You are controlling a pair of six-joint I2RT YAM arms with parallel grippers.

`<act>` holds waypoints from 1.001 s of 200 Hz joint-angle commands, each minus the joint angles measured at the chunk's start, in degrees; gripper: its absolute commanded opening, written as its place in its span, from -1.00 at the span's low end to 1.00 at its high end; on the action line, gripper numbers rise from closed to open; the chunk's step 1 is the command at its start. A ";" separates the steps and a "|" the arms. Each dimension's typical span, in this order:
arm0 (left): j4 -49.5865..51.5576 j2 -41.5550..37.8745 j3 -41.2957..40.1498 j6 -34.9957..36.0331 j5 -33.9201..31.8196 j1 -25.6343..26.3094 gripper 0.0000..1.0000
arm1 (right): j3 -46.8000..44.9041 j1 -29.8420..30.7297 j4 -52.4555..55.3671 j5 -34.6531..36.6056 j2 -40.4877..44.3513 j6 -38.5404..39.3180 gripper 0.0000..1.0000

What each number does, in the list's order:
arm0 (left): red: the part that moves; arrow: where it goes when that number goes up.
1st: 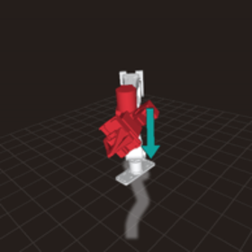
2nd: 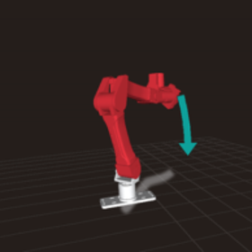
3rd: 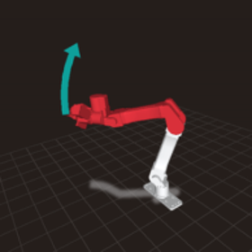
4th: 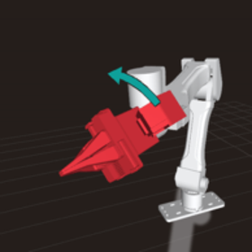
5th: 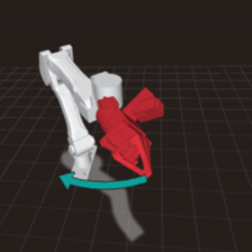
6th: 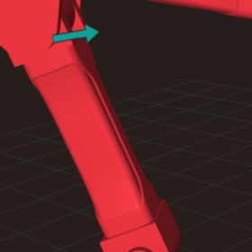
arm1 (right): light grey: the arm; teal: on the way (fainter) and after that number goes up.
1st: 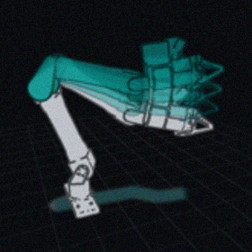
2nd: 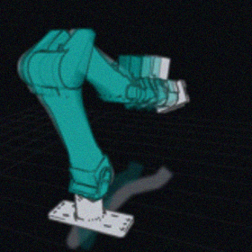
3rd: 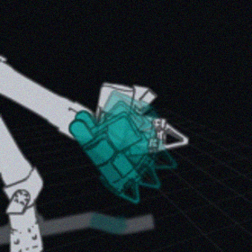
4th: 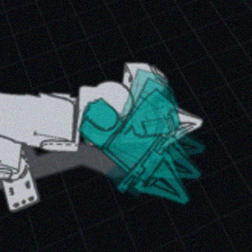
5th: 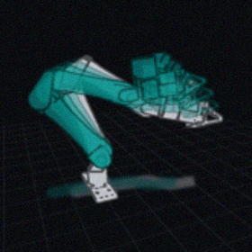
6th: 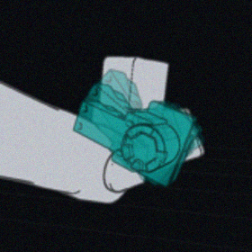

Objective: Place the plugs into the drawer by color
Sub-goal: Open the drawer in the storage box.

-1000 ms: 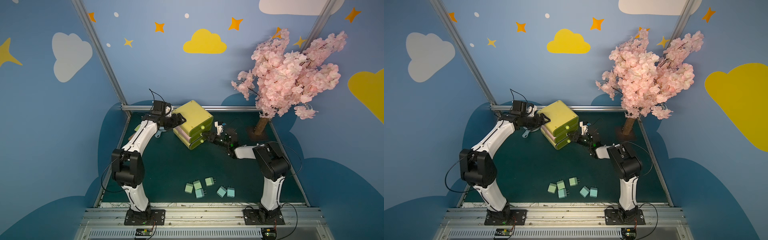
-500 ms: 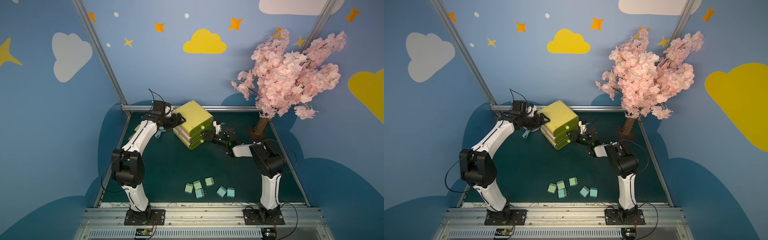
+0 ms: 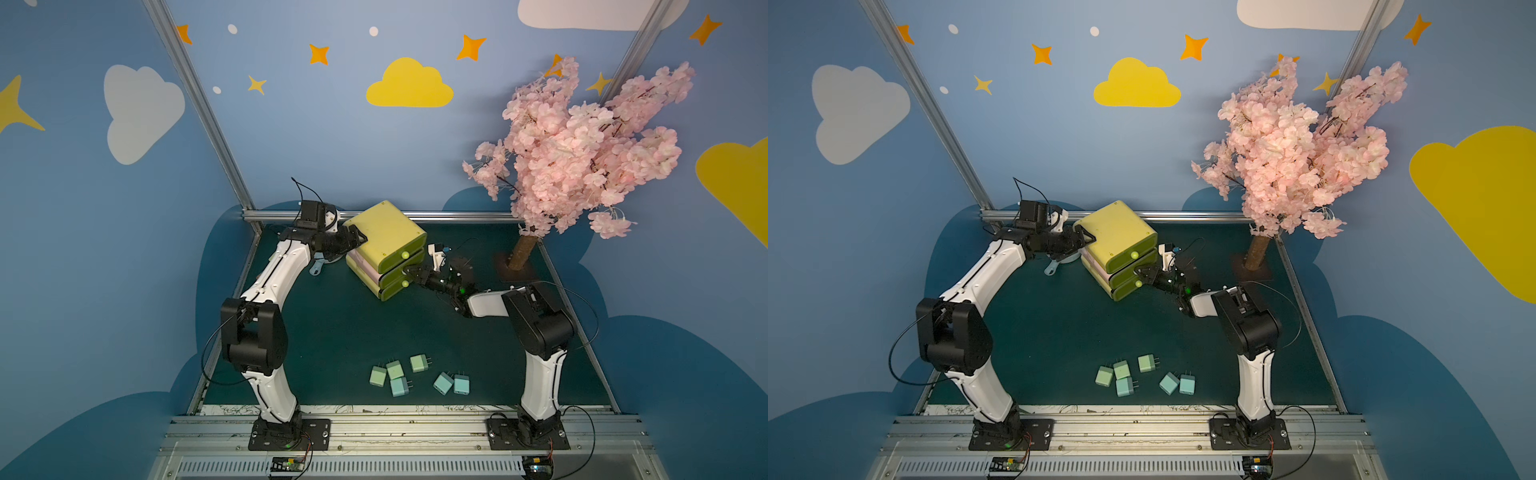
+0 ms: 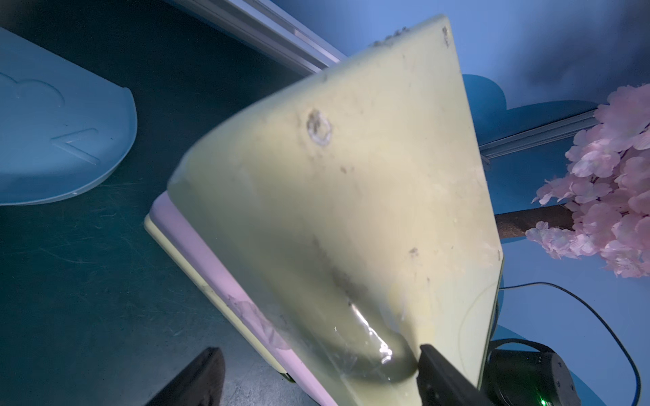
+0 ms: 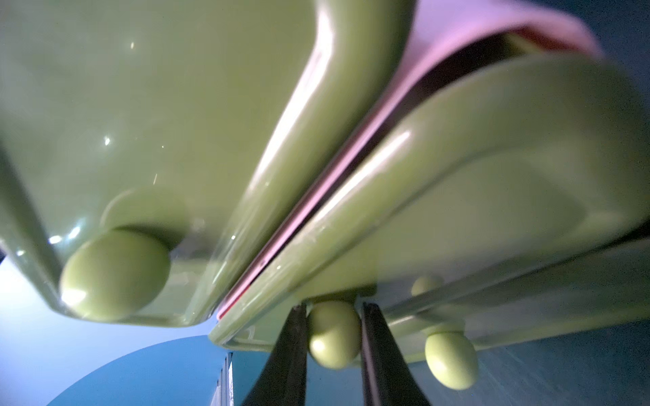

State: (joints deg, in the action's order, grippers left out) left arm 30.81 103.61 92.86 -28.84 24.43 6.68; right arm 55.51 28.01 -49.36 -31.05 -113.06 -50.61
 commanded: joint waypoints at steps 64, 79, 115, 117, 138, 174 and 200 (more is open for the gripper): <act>1.10 2.21 -0.50 -0.41 -0.70 -0.62 0.73 | -6.90 2.14 8.73 3.19 11.45 5.99 -0.96; 1.10 2.21 -0.54 -0.42 -0.70 -0.63 0.73 | -7.39 2.39 11.88 3.44 13.19 7.19 -0.96; 0.92 2.45 -0.57 -0.61 -0.53 -0.52 0.73 | -12.09 2.79 17.91 5.86 19.65 10.99 -0.95; 0.92 2.51 -0.53 -0.65 -0.52 -0.48 0.73 | -12.35 2.83 18.32 6.07 19.96 11.24 -0.95; 0.75 2.82 -0.56 -0.91 -0.23 -0.31 0.73 | -15.05 3.63 20.85 7.55 22.70 12.72 -0.94; 0.68 2.82 -0.53 -0.91 -0.45 0.05 0.73 | -16.66 4.55 23.14 8.69 24.89 14.35 -0.92; 0.61 3.00 -0.51 -1.12 -0.45 0.29 0.73 | -18.75 5.77 25.64 10.44 26.72 15.88 -0.91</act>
State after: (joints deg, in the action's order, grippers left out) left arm 29.45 104.44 92.86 -30.11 25.08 6.57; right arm 38.52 32.10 -29.23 -21.39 -88.55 -38.20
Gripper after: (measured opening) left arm 0.867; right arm 0.234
